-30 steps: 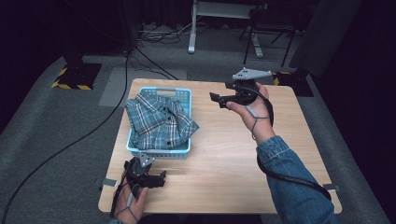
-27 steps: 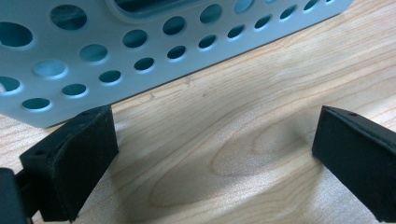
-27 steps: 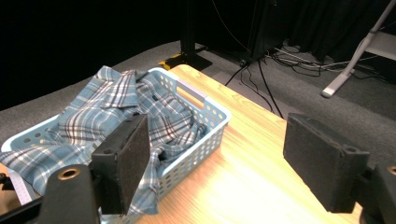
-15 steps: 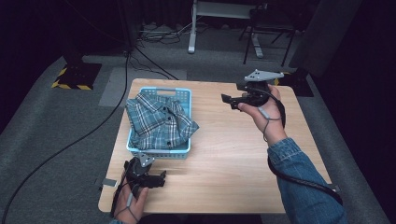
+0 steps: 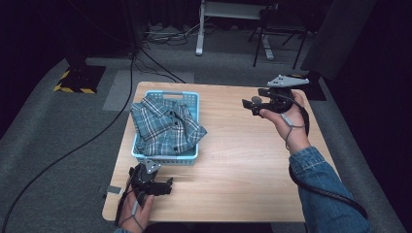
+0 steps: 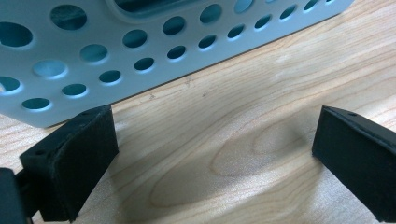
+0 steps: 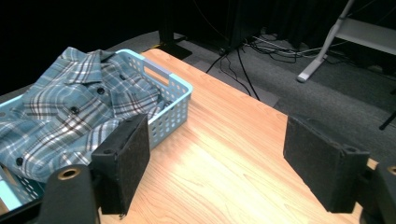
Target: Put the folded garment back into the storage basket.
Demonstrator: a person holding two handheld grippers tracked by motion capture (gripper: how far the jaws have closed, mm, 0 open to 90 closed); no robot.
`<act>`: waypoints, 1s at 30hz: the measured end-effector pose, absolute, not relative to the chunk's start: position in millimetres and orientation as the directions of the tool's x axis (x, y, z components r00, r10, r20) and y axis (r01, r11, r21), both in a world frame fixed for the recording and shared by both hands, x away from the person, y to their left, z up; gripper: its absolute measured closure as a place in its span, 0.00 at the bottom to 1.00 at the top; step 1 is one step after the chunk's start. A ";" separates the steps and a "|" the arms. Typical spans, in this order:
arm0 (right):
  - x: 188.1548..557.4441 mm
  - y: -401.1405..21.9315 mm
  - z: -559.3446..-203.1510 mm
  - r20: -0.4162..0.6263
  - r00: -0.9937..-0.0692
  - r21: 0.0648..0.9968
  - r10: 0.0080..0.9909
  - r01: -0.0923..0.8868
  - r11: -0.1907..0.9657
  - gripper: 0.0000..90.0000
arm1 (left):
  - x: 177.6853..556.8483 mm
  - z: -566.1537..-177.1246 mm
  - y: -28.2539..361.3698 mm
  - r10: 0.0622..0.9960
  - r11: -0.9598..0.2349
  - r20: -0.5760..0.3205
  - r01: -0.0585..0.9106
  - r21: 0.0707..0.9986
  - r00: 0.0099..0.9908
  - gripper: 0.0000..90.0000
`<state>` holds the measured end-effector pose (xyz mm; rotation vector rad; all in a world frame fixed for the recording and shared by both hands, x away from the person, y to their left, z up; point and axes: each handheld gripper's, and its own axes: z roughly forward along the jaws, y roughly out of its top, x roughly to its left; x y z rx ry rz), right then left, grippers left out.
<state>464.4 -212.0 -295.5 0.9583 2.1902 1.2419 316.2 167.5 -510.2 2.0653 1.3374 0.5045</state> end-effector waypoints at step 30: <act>448.5 -273.9 -304.7 -0.047 -0.606 0.848 0.794 0.395 0.352 0.26 | 316.2 -510.1 167.5 0.911 -0.294 -0.015 0.675 0.677 0.412 0.00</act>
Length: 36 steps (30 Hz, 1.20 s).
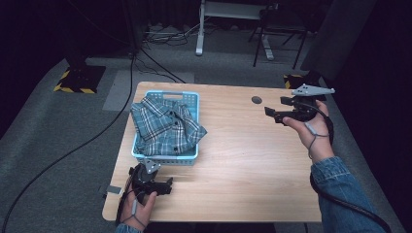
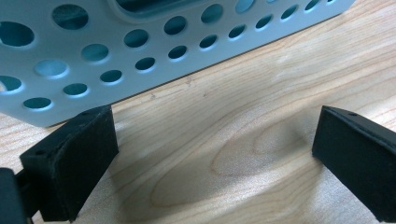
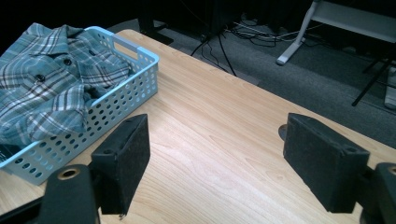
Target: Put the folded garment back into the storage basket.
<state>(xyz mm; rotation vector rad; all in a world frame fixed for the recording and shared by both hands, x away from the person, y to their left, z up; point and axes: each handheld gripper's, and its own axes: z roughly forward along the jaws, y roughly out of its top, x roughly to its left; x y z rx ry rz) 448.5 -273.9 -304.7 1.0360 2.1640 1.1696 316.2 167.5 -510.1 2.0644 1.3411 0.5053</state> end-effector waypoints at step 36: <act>437.0 -334.1 -332.5 -0.043 -0.542 0.815 0.839 0.467 0.344 0.25 | 316.1 -510.2 167.5 0.911 -0.293 -0.015 0.675 0.677 0.411 0.00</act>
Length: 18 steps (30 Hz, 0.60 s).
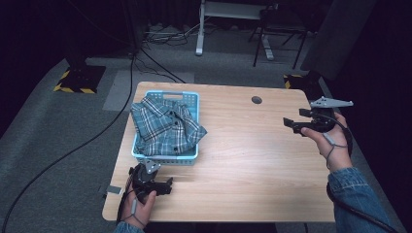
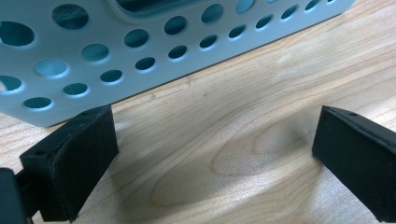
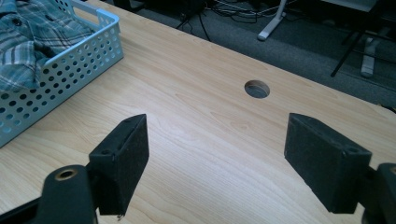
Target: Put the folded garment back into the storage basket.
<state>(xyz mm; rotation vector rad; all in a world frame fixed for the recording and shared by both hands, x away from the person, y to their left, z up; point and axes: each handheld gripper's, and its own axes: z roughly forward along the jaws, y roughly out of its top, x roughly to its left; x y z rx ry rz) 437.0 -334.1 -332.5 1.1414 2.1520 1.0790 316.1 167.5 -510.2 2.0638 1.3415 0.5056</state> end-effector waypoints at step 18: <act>432.4 -361.4 -370.3 -0.032 -0.514 0.776 0.857 0.528 0.346 0.25 | 316.1 -510.2 167.5 0.911 -0.294 -0.015 0.675 0.677 0.412 0.00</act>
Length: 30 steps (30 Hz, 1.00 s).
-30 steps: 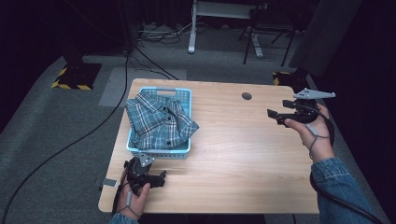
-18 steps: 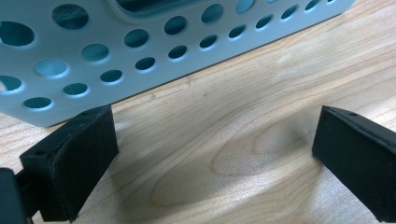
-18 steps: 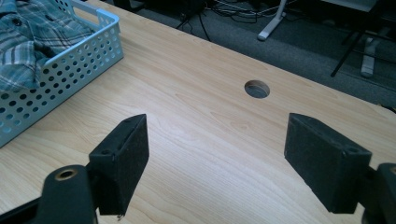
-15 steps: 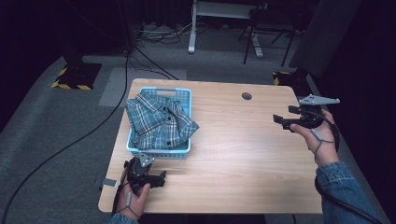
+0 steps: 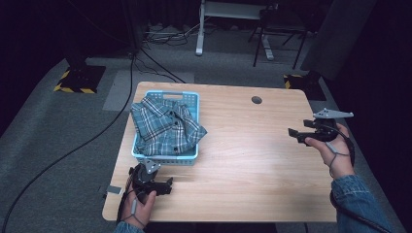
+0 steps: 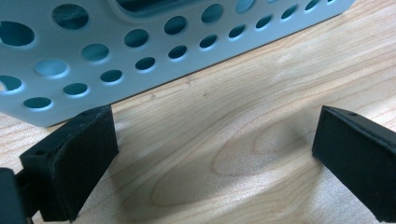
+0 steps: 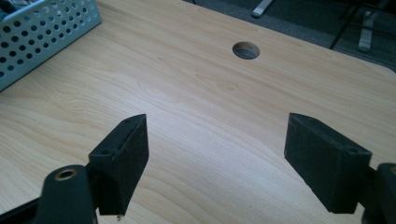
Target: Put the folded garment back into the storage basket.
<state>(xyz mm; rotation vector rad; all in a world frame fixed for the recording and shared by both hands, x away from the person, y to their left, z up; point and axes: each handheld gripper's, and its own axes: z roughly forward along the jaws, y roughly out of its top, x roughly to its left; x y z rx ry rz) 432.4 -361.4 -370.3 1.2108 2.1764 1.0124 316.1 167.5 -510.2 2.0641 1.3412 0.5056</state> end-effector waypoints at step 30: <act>419.5 -399.8 -430.5 -0.006 -0.472 0.731 0.881 0.600 0.326 0.23 | 316.1 -510.2 167.5 0.911 -0.293 -0.015 0.675 0.677 0.411 0.00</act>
